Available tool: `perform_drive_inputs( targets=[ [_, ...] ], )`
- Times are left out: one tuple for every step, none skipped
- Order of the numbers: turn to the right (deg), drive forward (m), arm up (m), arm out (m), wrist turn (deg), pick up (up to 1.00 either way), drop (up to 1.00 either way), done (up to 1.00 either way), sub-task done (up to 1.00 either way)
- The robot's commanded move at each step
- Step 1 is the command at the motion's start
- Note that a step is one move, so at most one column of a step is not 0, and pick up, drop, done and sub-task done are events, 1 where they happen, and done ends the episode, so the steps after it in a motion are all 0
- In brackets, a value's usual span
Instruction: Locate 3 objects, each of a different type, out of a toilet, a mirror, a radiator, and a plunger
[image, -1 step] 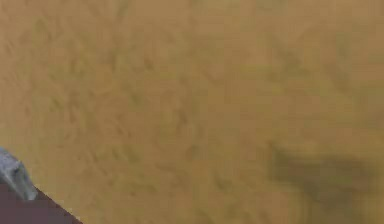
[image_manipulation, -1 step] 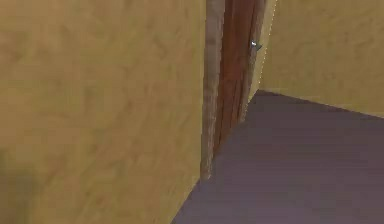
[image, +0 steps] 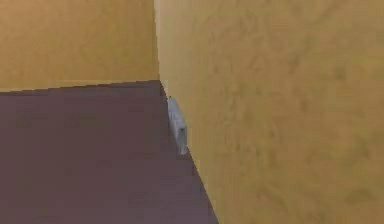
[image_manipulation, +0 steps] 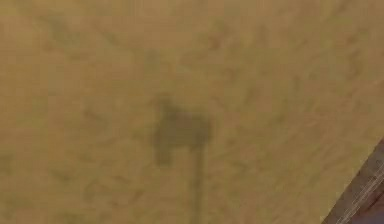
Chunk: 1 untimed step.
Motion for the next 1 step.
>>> perform_drive_inputs(
  targets=[
    [-45.0, 0.0, 0.0, 0.0, 0.0, 0.0, 0.0, 0.0, 0.0]
  ],
)
